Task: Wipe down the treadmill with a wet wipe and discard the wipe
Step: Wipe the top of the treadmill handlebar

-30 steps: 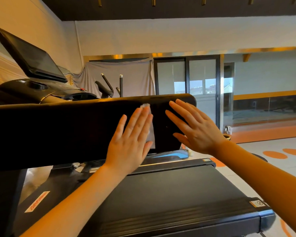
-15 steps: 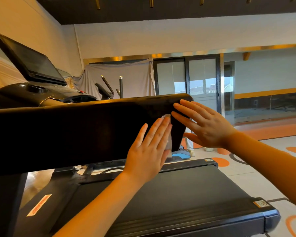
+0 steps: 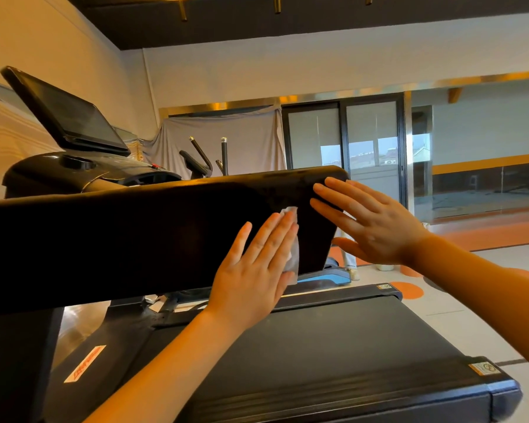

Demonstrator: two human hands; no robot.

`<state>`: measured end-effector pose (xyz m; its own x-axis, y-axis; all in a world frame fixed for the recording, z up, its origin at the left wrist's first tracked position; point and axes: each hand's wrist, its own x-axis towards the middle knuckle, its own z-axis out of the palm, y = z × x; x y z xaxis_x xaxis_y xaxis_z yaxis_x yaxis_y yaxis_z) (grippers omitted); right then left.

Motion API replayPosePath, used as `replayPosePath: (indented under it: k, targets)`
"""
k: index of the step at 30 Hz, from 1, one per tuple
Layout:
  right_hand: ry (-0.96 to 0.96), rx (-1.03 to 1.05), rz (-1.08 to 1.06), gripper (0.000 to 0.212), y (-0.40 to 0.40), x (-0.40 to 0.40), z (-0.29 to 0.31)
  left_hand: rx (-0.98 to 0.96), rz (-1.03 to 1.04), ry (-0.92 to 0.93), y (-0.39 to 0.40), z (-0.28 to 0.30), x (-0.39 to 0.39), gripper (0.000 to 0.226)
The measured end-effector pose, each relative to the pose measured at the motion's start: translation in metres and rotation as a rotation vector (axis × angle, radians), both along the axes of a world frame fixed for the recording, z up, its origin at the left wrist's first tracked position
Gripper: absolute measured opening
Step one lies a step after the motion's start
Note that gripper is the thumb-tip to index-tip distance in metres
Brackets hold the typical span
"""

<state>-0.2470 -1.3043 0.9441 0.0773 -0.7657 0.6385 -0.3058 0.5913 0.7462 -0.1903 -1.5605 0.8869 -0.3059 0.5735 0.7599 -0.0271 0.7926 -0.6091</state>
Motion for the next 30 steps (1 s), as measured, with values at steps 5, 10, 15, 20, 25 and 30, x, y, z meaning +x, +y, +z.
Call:
replayPosePath:
  k: [5,10,15,20,25,30]
  targets:
    - [-0.017,-0.012,0.025,0.059,-0.002,-0.003,-0.001,0.028,-0.005,0.024,-0.026,-0.006,0.009,0.071]
    - [-0.044,-0.014,0.014,0.059,-0.002,-0.001,-0.001,-0.047,-0.036,0.004,0.002,-0.006,-0.002,0.070]
    - [-0.038,0.007,-0.008,0.058,0.001,0.005,0.002,-0.129,-0.006,0.010,-0.011,-0.004,0.001,0.066]
    - [-0.042,-0.002,-0.014,0.059,0.000,0.005,0.000,-0.093,-0.026,0.022,0.000,-0.008,-0.001,0.067]
    - [-0.042,0.000,-0.012,0.058,0.000,0.004,0.000,-0.089,-0.034,0.014,0.008,-0.012,-0.004,0.066]
    - [-0.036,0.009,-0.028,0.058,0.001,0.004,0.002,-0.136,-0.025,0.013,0.005,-0.017,-0.001,0.065]
